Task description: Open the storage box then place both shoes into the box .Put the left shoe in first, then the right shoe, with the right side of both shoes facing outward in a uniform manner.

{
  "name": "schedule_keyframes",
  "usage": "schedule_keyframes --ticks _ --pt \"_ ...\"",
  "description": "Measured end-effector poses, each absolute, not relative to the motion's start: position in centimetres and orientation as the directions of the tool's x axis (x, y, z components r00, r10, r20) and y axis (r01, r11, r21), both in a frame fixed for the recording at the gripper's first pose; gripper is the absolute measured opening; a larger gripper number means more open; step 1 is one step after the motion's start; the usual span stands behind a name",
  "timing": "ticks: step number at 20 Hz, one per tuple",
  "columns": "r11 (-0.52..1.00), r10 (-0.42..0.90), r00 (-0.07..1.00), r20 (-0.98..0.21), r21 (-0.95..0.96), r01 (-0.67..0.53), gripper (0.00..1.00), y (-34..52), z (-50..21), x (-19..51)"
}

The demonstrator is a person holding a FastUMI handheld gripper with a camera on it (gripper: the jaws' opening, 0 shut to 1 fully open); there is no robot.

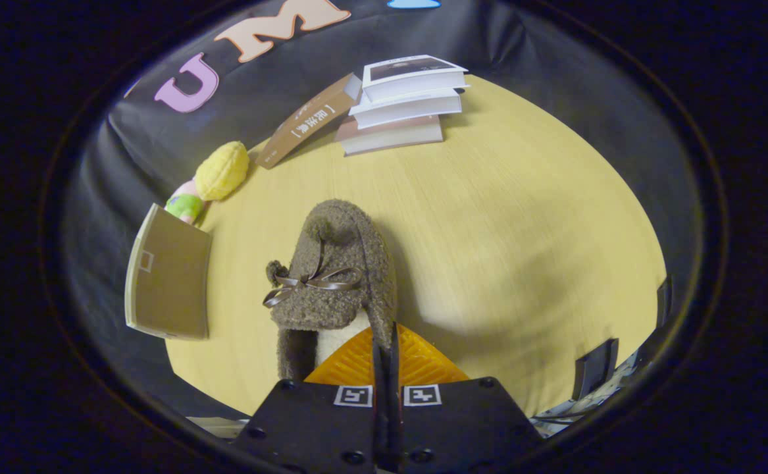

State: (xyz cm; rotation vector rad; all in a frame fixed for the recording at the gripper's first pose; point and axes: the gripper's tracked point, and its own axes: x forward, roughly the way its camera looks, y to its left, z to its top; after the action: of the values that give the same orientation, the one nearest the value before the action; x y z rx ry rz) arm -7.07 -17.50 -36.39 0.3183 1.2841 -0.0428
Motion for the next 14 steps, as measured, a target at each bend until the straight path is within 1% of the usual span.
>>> schedule_keyframes --ticks 4,14 --pt "0.937 0.196 0.332 -0.923 0.276 0.214 0.03 -13.5 -33.6 -5.4" --pt "0.923 0.29 0.399 -0.87 0.365 0.125 0.03 -1.9 -28.0 -1.6"
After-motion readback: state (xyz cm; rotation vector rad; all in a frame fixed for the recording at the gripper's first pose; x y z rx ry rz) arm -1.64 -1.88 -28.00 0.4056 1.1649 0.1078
